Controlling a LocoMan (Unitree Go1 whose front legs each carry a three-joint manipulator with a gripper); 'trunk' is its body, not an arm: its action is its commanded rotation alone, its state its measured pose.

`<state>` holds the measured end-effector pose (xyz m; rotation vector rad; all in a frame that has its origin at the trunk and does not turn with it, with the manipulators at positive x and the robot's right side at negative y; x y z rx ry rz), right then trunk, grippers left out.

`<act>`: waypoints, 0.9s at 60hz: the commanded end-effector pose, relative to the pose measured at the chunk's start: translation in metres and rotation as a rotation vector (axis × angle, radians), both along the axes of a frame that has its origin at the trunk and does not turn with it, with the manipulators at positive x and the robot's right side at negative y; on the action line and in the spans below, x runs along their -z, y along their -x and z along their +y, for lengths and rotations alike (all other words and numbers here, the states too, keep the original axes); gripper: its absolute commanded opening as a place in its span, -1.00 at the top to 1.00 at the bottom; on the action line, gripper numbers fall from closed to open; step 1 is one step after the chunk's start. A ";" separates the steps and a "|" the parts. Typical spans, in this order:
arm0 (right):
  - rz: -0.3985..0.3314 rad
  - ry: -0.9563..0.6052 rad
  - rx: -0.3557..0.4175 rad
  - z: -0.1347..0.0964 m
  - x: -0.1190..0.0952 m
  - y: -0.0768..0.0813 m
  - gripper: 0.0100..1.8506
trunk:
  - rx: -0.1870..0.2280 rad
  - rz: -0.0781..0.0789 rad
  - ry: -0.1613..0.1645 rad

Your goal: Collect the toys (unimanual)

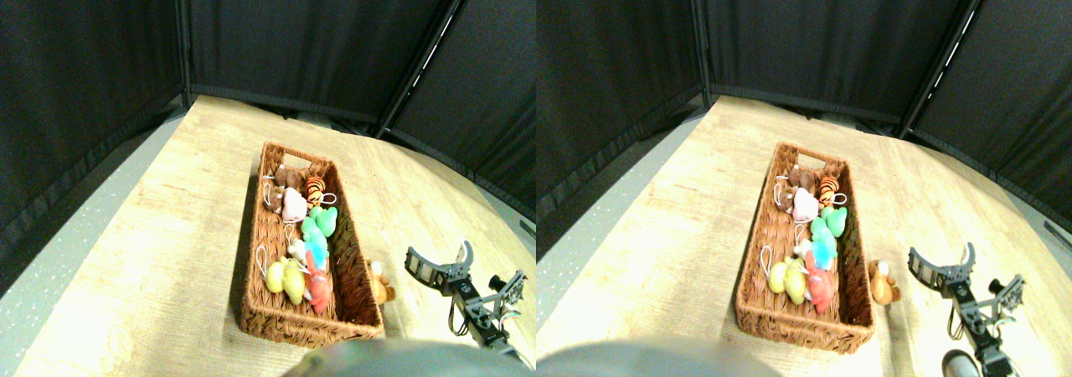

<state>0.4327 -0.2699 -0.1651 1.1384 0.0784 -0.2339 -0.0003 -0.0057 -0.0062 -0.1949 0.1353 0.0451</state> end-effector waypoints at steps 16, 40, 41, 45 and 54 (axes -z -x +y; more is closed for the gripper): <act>0.004 -0.107 0.010 0.023 0.002 0.017 0.07 | -0.002 -0.020 0.052; 0.113 -0.183 -0.008 0.047 0.040 0.027 0.08 | -0.027 -0.018 0.063; 0.117 -0.186 -0.013 0.047 0.042 0.026 0.08 | -0.039 -0.012 0.061; 0.124 -0.202 -0.028 0.048 0.049 0.023 0.08 | -0.044 -0.012 0.062; 0.152 -0.253 -0.034 0.046 0.065 0.013 0.02 | -0.056 -0.007 0.060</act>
